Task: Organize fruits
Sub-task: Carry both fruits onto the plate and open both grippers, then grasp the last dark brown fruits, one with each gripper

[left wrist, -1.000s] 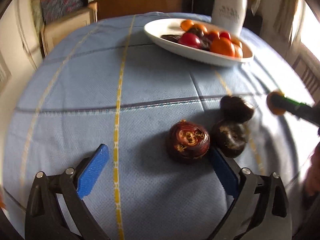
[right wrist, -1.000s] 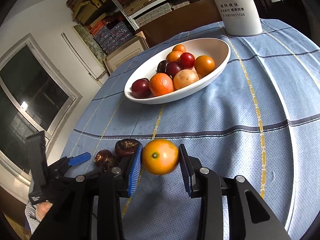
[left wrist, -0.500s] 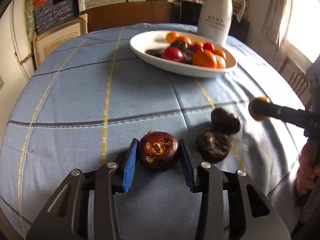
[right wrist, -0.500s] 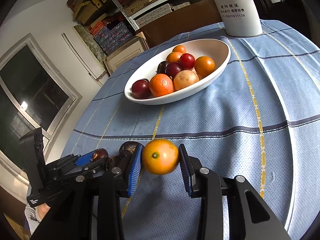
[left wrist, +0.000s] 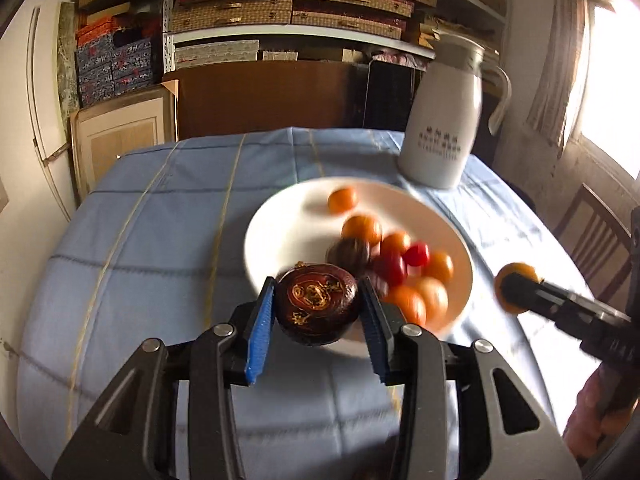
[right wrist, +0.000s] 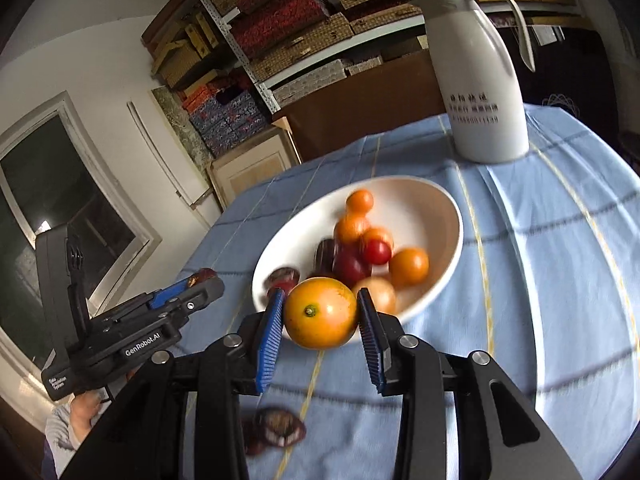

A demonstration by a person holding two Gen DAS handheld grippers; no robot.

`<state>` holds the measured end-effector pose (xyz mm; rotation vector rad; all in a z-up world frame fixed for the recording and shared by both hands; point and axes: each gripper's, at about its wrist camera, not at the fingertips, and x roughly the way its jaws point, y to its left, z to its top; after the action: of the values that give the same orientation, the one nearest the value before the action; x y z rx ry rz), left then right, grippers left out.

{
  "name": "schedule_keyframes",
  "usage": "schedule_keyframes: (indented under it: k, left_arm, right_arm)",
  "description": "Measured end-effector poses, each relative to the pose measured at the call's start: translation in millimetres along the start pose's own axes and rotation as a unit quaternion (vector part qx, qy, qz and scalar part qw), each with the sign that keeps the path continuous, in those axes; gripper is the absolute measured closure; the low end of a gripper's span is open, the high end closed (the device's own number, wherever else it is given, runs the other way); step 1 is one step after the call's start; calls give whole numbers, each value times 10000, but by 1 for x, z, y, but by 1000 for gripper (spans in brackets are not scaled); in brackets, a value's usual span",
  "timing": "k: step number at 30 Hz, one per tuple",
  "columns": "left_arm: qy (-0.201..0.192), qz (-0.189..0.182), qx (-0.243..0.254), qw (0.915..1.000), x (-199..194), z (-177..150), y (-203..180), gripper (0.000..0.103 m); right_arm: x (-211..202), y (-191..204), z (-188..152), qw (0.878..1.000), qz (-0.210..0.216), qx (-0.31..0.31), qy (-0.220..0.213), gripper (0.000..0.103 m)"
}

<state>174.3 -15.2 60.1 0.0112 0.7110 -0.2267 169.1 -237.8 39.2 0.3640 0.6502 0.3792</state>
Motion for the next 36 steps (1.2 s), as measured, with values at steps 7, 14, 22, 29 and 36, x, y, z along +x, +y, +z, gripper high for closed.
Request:
schedule_keyframes:
  k: [7, 14, 22, 29, 36]
  left_arm:
    - [272, 11, -345, 9990, 68, 12, 12, 50]
    - [-101, 204, -626, 9978, 35, -3, 31, 13]
    - [150, 818, -756, 9937, 5, -63, 47, 5]
    - [51, 821, -490, 9954, -32, -106, 36, 5]
    - [60, 507, -151, 9986, -47, -124, 18, 5]
  right_arm:
    - [54, -25, 14, 9994, -162, 243, 176, 62]
    - [21, -31, 5, 9991, -35, 324, -264, 44]
    - [1, -32, -33, 9990, -202, 400, -70, 34]
    - [-16, -14, -74, 9996, -46, 189, 184, 32]
    - [-21, -5, -83, 9997, -86, 10, 220, 27]
